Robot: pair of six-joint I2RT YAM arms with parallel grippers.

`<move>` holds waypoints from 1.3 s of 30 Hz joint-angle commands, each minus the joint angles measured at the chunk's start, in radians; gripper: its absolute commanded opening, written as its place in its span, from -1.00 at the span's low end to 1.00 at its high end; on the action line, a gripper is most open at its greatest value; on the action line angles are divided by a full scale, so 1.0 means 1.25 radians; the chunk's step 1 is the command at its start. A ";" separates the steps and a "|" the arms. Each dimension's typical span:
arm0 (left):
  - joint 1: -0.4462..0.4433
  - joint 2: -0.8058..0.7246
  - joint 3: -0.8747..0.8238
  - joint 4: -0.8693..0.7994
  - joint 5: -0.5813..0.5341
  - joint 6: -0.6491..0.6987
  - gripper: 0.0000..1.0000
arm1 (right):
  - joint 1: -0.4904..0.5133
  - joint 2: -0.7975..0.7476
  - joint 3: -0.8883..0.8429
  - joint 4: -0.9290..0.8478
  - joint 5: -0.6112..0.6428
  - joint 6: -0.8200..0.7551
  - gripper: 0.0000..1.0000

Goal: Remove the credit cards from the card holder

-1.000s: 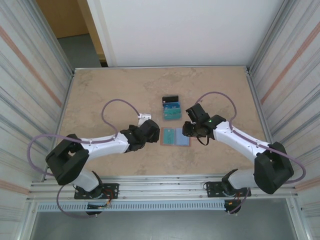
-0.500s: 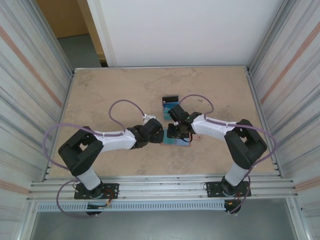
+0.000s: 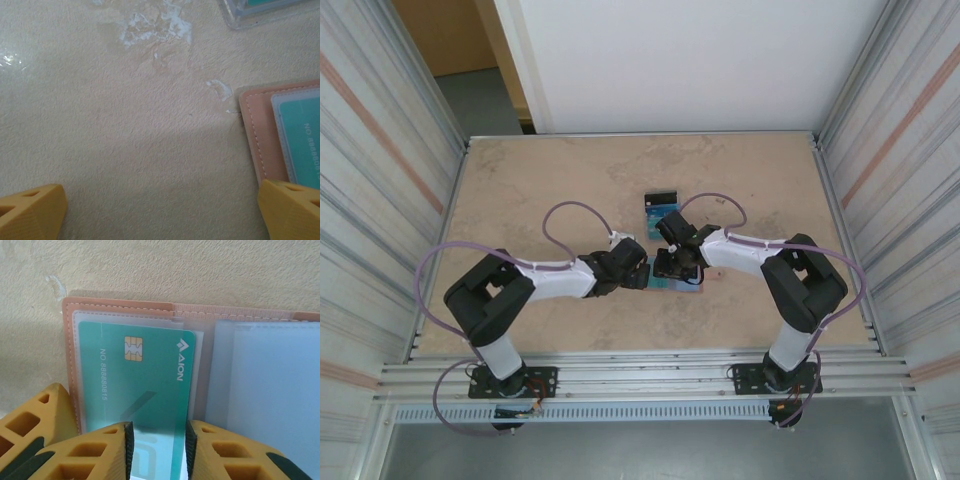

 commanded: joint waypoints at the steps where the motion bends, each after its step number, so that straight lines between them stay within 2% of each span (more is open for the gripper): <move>1: -0.001 0.018 0.024 -0.042 -0.005 -0.002 0.97 | -0.006 0.015 -0.016 -0.005 0.000 0.034 -0.29; 13: -0.019 0.019 0.046 -0.105 -0.035 0.002 0.97 | 0.012 0.045 -0.012 -0.023 0.029 0.064 -0.20; 19: -0.019 0.023 0.049 -0.123 -0.035 0.001 0.97 | -0.012 0.000 -0.097 0.155 -0.101 0.069 -0.32; 28: -0.023 0.029 0.061 -0.178 -0.043 -0.008 0.97 | -0.066 -0.065 -0.224 0.416 -0.274 0.084 -0.34; 39: -0.025 0.027 0.073 -0.230 -0.060 -0.018 0.97 | -0.119 -0.113 -0.301 0.532 -0.349 0.099 -0.48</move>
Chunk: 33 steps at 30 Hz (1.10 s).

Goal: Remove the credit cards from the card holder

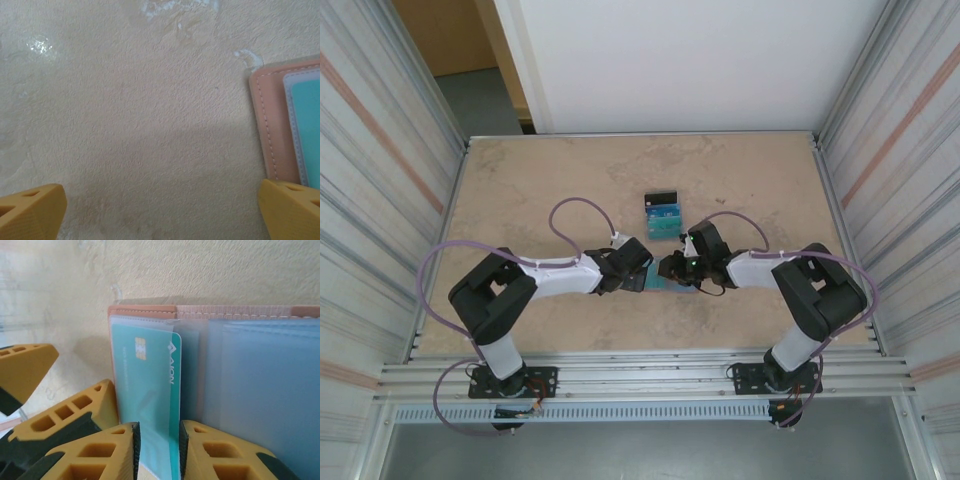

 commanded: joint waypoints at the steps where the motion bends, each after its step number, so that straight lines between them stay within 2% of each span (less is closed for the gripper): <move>1: -0.007 0.010 0.009 -0.063 -0.015 -0.005 0.97 | -0.010 -0.031 -0.015 0.058 -0.061 0.017 -0.50; 7: -0.008 0.013 0.015 -0.072 -0.018 -0.003 0.97 | -0.025 -0.023 -0.028 0.115 -0.097 0.034 -0.67; 24: -0.009 0.018 0.019 -0.083 -0.024 -0.003 0.97 | -0.060 -0.023 -0.069 0.170 -0.120 0.050 -0.93; 33: -0.009 0.022 0.017 -0.086 -0.026 -0.003 0.97 | -0.105 -0.037 -0.094 0.147 -0.117 0.035 -0.88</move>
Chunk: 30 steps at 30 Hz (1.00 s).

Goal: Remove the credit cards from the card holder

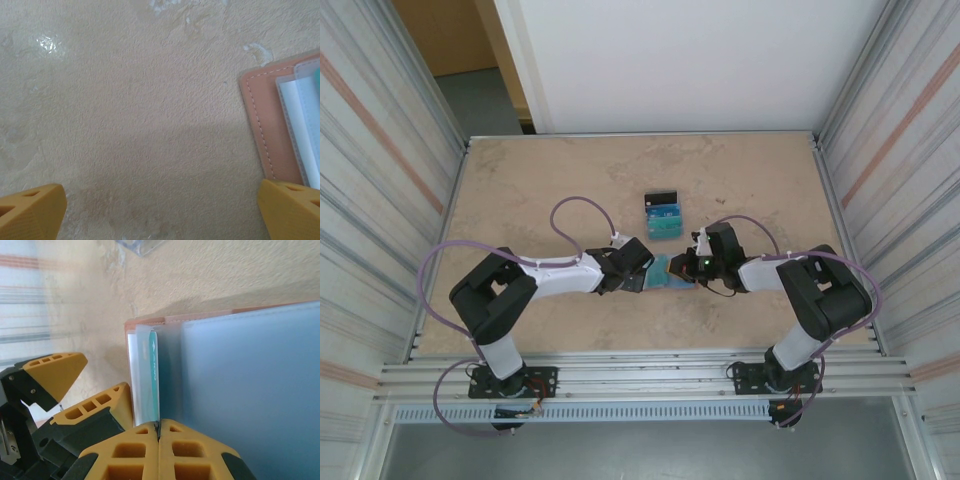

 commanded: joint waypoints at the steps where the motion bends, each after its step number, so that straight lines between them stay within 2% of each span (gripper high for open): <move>1: -0.004 0.017 0.003 -0.051 -0.012 -0.003 0.97 | -0.019 -0.029 -0.014 -0.009 -0.011 -0.007 -0.88; 13: -0.004 0.002 0.007 -0.057 -0.015 -0.001 0.98 | -0.041 -0.081 -0.013 -0.087 0.000 -0.048 -0.96; 23: -0.013 -0.076 0.066 -0.038 -0.003 0.054 0.97 | -0.039 -0.104 0.001 -0.155 0.008 -0.076 -0.99; 30: -0.023 -0.016 0.125 0.000 0.053 0.107 0.97 | -0.037 -0.105 0.006 -0.155 0.009 -0.070 -0.94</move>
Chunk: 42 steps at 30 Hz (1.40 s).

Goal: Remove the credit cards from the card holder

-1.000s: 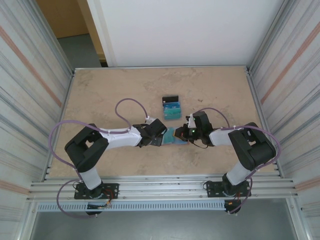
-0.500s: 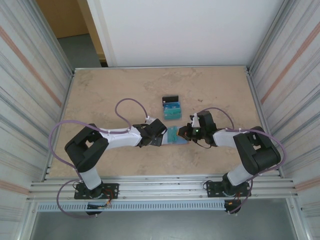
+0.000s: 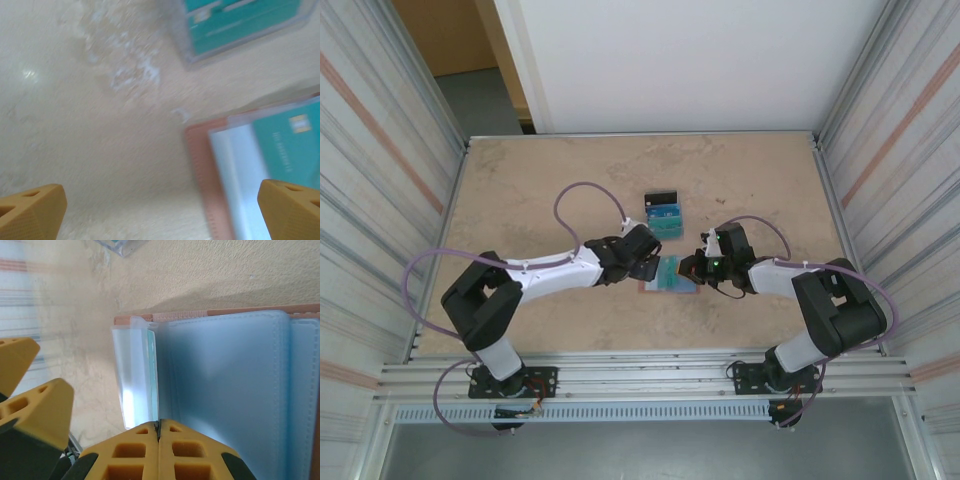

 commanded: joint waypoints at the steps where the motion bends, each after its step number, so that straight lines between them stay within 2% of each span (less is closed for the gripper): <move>1: -0.007 0.038 0.033 0.012 0.032 0.044 0.97 | 0.000 -0.016 0.018 -0.022 0.005 -0.017 -0.93; 8: -0.008 0.125 0.068 0.002 0.062 0.063 0.97 | 0.001 -0.021 0.018 -0.017 0.002 -0.011 -0.83; 12: -0.008 0.137 0.068 -0.015 0.060 0.058 0.97 | 0.003 -0.015 0.017 -0.005 0.000 -0.007 -0.78; 17: -0.009 0.142 0.064 -0.023 0.064 0.053 0.98 | 0.014 0.000 0.016 0.035 -0.014 0.003 -0.60; 20: -0.008 0.144 0.062 -0.023 0.067 0.051 0.97 | 0.029 0.017 0.025 0.045 -0.010 0.003 -0.57; 24: -0.008 0.146 0.062 -0.023 0.072 0.049 0.97 | 0.041 0.039 0.037 0.058 -0.005 0.002 -0.59; 28: -0.009 0.137 0.057 -0.023 0.071 0.045 0.97 | 0.041 0.049 0.043 0.050 0.005 -0.001 -0.80; 32: -0.005 0.113 0.043 -0.028 0.054 0.047 0.97 | 0.029 0.011 0.057 -0.039 0.039 -0.046 -0.89; 38: 0.001 0.069 0.014 -0.031 0.043 0.054 0.97 | 0.011 -0.094 0.115 -0.278 0.155 -0.177 -0.90; 42: 0.001 0.026 0.003 -0.035 0.044 0.059 0.97 | 0.011 -0.161 0.135 -0.360 0.177 -0.255 -0.90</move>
